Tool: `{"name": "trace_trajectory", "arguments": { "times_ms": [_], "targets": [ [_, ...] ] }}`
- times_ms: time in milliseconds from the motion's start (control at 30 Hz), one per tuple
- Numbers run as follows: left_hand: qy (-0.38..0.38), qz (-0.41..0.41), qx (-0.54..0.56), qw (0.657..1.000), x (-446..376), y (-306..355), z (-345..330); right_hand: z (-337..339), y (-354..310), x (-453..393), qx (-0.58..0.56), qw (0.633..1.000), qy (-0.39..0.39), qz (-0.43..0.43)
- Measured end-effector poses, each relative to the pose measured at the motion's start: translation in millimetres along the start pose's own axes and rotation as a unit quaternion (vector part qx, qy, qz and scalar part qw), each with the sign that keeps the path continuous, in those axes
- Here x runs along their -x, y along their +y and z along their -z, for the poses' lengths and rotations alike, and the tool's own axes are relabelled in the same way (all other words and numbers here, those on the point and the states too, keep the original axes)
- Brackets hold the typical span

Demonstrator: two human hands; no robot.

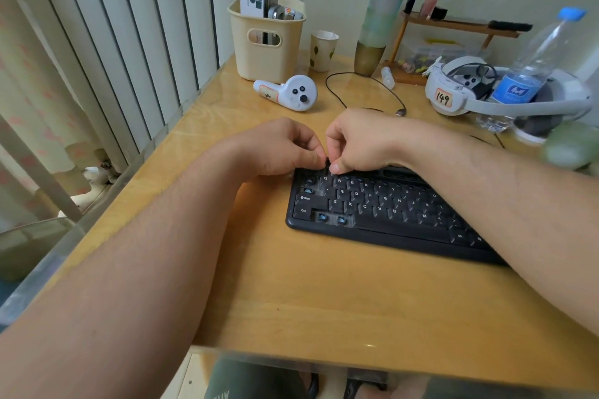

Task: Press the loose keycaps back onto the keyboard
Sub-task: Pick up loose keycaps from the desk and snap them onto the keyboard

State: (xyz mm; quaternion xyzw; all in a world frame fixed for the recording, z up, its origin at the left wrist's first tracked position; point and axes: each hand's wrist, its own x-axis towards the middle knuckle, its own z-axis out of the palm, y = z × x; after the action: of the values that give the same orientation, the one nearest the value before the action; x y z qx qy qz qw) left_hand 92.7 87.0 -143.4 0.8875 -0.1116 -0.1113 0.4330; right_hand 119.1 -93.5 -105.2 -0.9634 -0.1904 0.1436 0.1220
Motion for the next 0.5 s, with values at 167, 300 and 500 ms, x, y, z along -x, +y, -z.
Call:
{"name": "trace_trajectory", "arguments": {
  "times_ms": [167,300,500],
  "targets": [
    [0.0,-0.009,-0.005,1.0,1,-1,-1,0,7,5,-0.015,1.0,-0.006,-0.012],
    [0.006,-0.003,0.01,1.0,1,0,-2,0,18,4,-0.108,0.994,-0.011,-0.023],
    [0.004,-0.004,0.01,1.0,-3,-1,-3,-7,17,3,-0.148,0.987,-0.001,-0.058]
  ]
}}
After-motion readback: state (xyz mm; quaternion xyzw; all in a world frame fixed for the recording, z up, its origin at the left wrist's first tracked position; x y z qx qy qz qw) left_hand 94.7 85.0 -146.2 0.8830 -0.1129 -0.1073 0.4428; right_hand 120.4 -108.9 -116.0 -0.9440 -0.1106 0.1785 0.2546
